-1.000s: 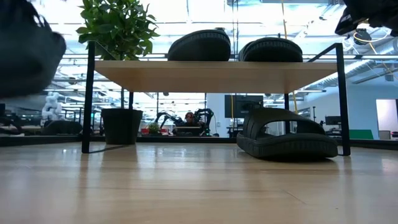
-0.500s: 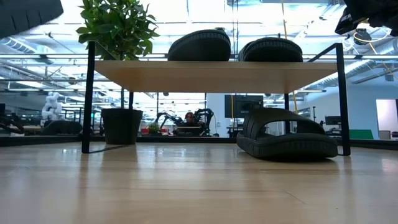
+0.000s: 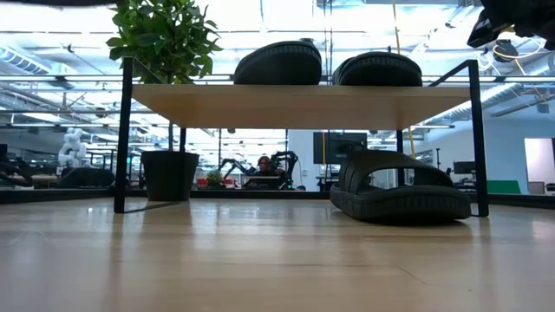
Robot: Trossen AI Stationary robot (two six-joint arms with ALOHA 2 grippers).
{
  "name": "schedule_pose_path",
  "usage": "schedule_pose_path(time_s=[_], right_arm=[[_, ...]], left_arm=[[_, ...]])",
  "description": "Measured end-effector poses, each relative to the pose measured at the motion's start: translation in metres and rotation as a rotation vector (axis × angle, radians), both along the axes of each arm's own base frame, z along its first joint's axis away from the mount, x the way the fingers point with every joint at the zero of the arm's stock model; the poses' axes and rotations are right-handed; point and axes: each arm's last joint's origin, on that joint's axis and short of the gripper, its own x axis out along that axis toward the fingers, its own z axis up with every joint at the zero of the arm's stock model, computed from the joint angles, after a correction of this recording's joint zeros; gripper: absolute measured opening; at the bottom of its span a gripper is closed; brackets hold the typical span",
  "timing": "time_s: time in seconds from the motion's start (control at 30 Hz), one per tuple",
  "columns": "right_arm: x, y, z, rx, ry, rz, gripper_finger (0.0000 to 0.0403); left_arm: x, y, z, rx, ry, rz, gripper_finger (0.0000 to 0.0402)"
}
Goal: Pick and place slides into the shelf
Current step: Put the black slide under the shelf
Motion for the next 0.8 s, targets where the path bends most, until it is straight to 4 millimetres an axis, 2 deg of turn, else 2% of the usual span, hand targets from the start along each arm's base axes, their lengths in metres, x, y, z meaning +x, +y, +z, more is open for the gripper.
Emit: schedule_pose_path(time_s=[0.17,0.4,0.53,0.8], right_arm=[[0.0,0.0,0.001,0.005,-0.007,0.001,0.0],[-0.001,0.0,0.001,-0.002,-0.015,-0.003,0.0],[-0.001,0.0,0.001,-0.008,-0.016,-0.005,0.0],[-0.001,0.0,0.002,0.005,-0.021,-0.001,0.0]], left_arm=[[0.019,0.02,-0.008,-0.009,-0.011,-0.012,0.0],[0.024,0.02,-0.039,0.028,0.133,-0.072,0.0],[0.032,0.026,-0.056,0.078,0.145,-0.096,0.0],[0.043,0.04,-0.071,0.133,0.12,-0.133,0.0]])
